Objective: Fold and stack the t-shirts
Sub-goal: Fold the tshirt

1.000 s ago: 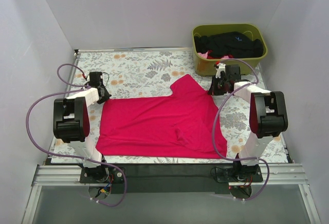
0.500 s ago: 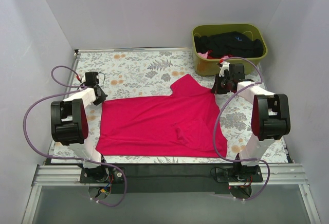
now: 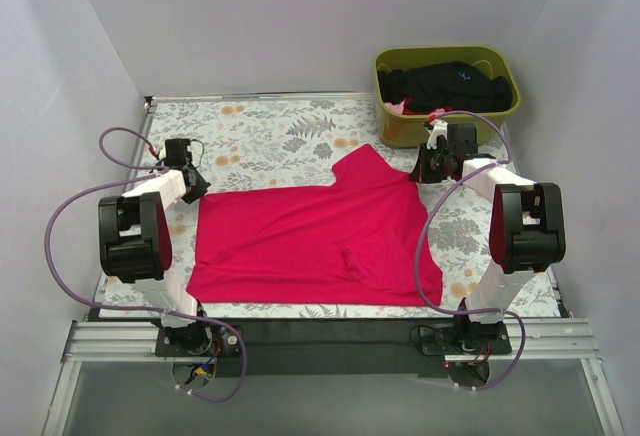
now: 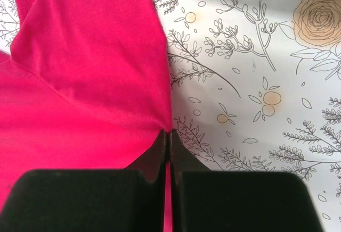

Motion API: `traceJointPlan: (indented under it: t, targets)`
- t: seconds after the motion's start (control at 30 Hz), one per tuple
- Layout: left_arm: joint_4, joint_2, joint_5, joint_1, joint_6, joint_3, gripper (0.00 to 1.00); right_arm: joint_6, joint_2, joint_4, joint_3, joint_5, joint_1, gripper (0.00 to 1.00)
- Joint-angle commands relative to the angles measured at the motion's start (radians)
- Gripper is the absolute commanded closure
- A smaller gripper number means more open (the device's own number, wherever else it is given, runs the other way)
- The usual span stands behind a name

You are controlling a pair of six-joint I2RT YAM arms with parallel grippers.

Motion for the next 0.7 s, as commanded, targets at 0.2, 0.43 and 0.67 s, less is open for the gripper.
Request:
traceJointPlan:
  t: [0.2, 0.43, 0.67]
  targets:
    - [-0.022, -0.192, -0.002, 0.032, -0.046, -0.021, 1.0, 0.003, -0.097, -0.016, -0.033, -0.023, -0.017, 0.99]
    - [-0.067, -0.204, 0.03, 0.049, -0.077, -0.017, 1.0, 0.007, -0.142, -0.018, -0.079, -0.035, -0.036, 0.99]
    - [-0.107, -0.265, 0.044, 0.07, -0.094, -0.043, 1.0, 0.023, -0.188, -0.028, -0.131, -0.053, -0.048, 0.99]
